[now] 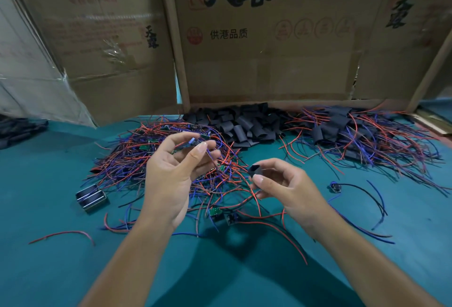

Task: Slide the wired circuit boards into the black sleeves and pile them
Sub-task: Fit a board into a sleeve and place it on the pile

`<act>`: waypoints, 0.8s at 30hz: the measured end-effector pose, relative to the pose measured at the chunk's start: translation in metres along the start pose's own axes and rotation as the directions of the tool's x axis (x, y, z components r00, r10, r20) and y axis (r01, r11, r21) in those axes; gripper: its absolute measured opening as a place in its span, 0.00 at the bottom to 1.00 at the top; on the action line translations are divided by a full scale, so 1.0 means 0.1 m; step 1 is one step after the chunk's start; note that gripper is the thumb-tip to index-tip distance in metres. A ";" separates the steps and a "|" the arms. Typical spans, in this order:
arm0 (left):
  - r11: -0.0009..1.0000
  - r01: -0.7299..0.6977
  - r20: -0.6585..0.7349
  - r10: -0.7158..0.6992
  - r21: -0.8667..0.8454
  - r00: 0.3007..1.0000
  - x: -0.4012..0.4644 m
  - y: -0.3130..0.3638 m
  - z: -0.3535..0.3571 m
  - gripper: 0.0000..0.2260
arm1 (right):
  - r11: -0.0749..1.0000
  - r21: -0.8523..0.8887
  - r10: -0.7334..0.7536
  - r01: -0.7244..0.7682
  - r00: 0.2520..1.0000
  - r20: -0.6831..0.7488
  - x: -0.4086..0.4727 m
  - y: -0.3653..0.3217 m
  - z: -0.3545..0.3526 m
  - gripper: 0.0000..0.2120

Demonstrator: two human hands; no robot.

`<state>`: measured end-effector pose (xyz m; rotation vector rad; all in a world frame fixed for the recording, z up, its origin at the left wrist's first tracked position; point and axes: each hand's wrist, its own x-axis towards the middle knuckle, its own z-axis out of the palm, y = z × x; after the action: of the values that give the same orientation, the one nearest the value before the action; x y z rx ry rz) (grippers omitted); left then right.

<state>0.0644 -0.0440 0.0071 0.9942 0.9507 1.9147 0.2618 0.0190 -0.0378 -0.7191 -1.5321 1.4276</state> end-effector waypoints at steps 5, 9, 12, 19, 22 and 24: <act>0.993 0.002 -0.094 -0.012 -0.115 0.996 0.07 0.06 -0.07 0.08 | 0.953 -0.303 0.009 0.020 0.996 0.094 0.02 0.05 -0.10 0.09; 0.991 -0.017 -0.143 -0.002 -0.130 0.990 0.10 0.07 -0.12 0.06 | 0.963 -0.262 0.098 -0.054 0.982 0.159 0.00 0.05 -0.11 0.09; 0.989 -0.040 -0.174 0.015 -0.139 0.985 0.12 0.08 -0.15 0.07 | 0.977 -0.165 0.179 -0.138 0.947 0.268 -0.04 0.00 -0.13 0.10; 0.985 -0.064 -0.183 0.034 -0.163 0.983 0.14 0.09 -0.17 0.07 | 0.959 0.128 0.172 -0.253 0.878 0.447 -0.11 -0.07 -0.08 0.15; 0.983 -0.060 -0.174 0.030 -0.174 0.984 0.13 0.09 -0.17 0.06 | 0.937 0.191 0.172 -0.294 0.860 0.481 -0.11 -0.07 -0.08 0.17; 0.983 -0.065 -0.171 0.035 -0.174 0.985 0.13 0.09 -0.17 0.07 | 0.924 0.221 0.167 -0.311 0.850 0.499 -0.11 -0.08 -0.07 0.17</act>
<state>0.0421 -0.0406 0.0116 0.7691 0.8354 2.1108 0.2737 0.0109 -0.0333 -0.4017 -1.5692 2.0925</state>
